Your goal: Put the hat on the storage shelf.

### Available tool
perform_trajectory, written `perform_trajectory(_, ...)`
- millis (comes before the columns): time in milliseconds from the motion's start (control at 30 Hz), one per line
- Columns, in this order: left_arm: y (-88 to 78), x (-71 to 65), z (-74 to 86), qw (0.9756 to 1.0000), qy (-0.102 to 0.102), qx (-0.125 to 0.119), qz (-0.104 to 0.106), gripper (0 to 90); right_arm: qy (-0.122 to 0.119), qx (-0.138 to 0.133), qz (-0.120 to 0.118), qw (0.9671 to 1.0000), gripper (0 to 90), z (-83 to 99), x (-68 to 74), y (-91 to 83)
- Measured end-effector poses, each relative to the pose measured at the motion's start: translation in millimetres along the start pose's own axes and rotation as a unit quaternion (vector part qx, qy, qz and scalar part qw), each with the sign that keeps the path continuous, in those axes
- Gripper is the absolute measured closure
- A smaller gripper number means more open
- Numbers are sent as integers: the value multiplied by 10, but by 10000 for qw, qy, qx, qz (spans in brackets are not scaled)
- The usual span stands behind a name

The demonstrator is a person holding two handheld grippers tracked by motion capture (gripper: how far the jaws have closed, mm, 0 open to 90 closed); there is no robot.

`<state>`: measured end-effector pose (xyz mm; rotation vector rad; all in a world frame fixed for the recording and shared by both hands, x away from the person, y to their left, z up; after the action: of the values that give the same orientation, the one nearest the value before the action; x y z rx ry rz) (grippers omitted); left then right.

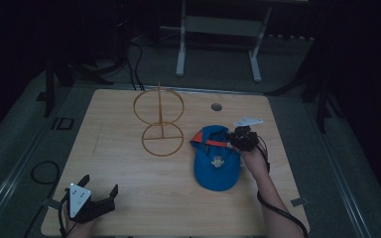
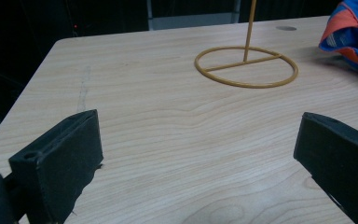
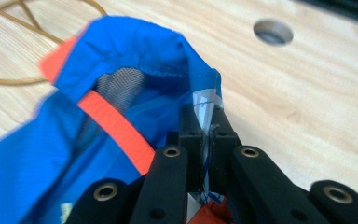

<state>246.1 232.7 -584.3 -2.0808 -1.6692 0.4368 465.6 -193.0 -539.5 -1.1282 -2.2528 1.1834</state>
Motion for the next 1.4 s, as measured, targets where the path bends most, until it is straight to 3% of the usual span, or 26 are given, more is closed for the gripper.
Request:
perform_trajectory(133, -15, -19, -23, 9999, -65, -39, 71, 14, -97, -203, -61, 9997, 877, -88, 66, -175)
perform_trajectory(300, -48, -58, -57, 9991, -296, 73, 311, 14, -274, -408, -29, 9988, 877, -179, 125, -377)
perform_trajectory(467, -72, -129, -102, 9983, -279, 273, 428, 15, -365, -633, -70, 9973, 877, -249, 166, -603)
perform_trajectory(767, -70, -344, -225, 9957, 32, 551, 740, 15, -645, -944, 19, 9934, 878, -331, 240, -1009)
perform_trajectory(900, -72, -423, -302, 9931, 63, 562, 1023, 15, -680, -1081, 5, 9918, 878, -324, 276, -1141)
perform_trajectory(1033, -66, -497, -390, 9916, 190, 544, 1160, 41, -752, -1208, -23, 9898, 879, -283, 333, -1235)
perform_trajectory(1400, -59, -799, -855, 9856, 783, 433, 1438, 48, -904, -1387, -83, 9862, 881, -183, 450, -1446)
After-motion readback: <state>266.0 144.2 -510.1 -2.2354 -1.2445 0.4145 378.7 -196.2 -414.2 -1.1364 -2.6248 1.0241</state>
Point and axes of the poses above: each handheld gripper's, and its own axes: y roughly forward along the jaws, z roughly out of its underside, x roughly to its left, the point moved 6 cm from there along y, roughly forward along the jaws, and after that the axes turned 14 degrees about x, right-handed, at the moved point
